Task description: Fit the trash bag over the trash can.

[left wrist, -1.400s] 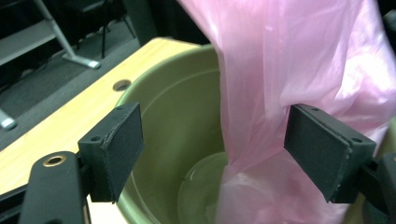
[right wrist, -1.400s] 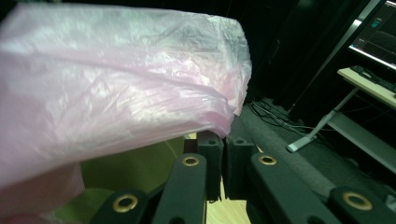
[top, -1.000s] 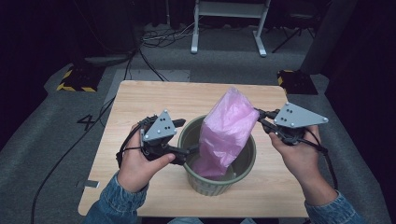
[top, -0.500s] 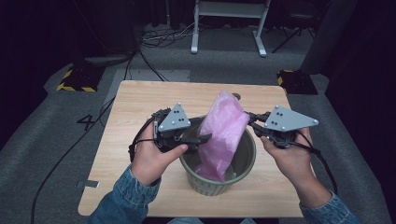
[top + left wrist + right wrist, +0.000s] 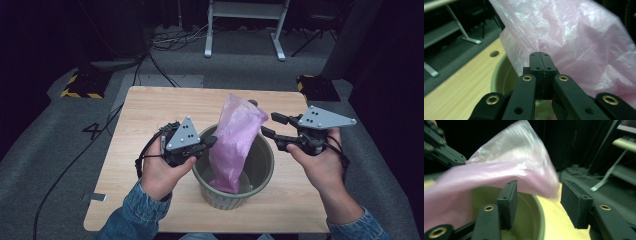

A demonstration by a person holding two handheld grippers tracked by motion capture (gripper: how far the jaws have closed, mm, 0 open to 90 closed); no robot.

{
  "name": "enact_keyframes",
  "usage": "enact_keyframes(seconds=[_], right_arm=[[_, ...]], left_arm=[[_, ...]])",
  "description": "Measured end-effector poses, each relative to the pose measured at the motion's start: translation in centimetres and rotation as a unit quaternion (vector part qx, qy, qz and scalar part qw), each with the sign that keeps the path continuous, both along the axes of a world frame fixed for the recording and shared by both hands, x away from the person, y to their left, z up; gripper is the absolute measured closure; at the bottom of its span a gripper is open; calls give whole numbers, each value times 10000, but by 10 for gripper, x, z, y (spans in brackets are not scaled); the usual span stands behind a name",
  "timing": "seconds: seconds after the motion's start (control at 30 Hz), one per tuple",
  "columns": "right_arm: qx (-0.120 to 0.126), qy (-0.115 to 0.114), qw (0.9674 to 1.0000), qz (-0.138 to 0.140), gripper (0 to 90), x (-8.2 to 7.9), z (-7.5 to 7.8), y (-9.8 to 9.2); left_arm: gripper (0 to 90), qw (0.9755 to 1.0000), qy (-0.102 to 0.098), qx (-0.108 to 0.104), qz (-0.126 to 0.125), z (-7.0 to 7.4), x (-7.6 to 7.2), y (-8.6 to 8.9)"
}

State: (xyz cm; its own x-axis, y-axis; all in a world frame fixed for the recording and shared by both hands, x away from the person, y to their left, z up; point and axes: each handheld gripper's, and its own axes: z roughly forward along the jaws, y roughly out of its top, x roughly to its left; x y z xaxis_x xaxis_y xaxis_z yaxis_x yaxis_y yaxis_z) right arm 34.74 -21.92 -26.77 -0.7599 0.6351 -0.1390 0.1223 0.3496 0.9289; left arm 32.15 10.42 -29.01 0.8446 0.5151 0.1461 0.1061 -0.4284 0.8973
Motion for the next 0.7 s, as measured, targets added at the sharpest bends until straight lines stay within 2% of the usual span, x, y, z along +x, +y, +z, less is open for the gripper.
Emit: enact_keyframes(seconds=[0.1,0.13,0.2,0.3,0.4,0.5,0.57,0.63,0.7], right_arm=[[449,324,9985,54,473,2,0,-6],[472,342,9983,32,471,2,0,-6],[359,426,9984,56,465,4,-4,-3],[495,549,9971,206,448,4,-6,0],[814,735,9931,404,431,3,-4,4],[926,897,9902,538,415,2,-2,7],[1079,1028,9866,661,419,2,-1,8],[1150,1129,9838,784,462,3,-3,13],[1038,1206,9820,1020,588,4,-5,19]], left_arm=[[900,9997,-231,-24,92,2,-2,2],[900,9996,-250,-35,95,2,-2,2],[900,9995,-314,-66,82,3,-3,3],[900,9989,-459,-64,40,4,-6,1],[900,9985,-550,25,19,4,-8,-2],[900,9981,-612,79,-3,4,-11,-4],[900,9980,-627,120,-21,3,-11,-4],[900,9981,-592,127,-82,2,-11,-6],[900,9984,-526,110,-182,-1,-10,-8]])
